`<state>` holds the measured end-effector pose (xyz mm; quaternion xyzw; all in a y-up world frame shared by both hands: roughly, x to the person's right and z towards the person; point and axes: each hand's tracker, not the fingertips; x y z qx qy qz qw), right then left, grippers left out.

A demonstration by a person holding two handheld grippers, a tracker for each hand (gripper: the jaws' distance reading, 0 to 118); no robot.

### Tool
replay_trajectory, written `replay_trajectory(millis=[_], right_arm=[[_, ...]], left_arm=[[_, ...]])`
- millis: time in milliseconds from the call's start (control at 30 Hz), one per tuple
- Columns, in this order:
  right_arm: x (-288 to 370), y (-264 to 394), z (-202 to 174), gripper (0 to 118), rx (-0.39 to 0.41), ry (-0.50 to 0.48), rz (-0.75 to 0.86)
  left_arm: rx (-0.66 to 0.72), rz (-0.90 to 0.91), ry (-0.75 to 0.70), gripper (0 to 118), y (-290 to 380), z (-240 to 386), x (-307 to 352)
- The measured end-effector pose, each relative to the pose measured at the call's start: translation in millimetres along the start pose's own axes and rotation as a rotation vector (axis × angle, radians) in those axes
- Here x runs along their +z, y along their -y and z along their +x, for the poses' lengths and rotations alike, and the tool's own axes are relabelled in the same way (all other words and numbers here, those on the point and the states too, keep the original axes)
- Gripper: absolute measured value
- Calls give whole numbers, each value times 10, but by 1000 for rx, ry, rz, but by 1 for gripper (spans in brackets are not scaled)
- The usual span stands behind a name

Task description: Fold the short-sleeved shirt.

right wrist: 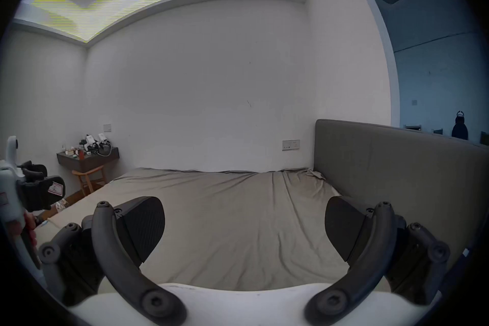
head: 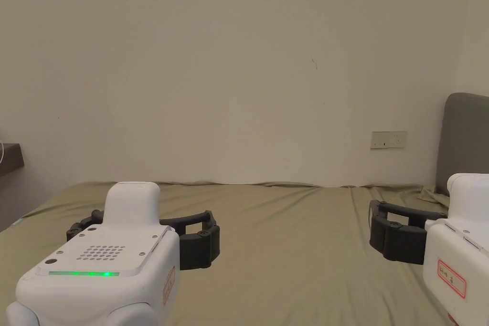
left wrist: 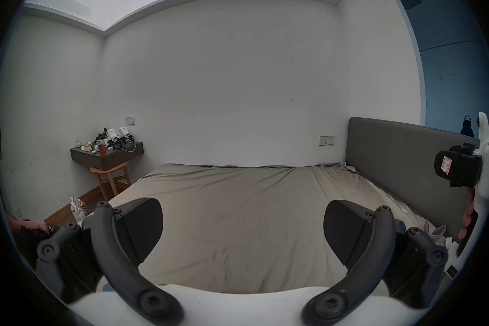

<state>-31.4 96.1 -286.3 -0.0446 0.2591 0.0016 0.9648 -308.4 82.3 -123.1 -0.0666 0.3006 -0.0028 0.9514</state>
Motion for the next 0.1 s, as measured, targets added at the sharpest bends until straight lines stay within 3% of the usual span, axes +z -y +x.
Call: replay_trajectory(millis=[100], right_arm=[[-2, 5, -9, 118, 14, -6, -5]], left_arm=[[-3, -3, -2, 118, 2, 0, -2]])
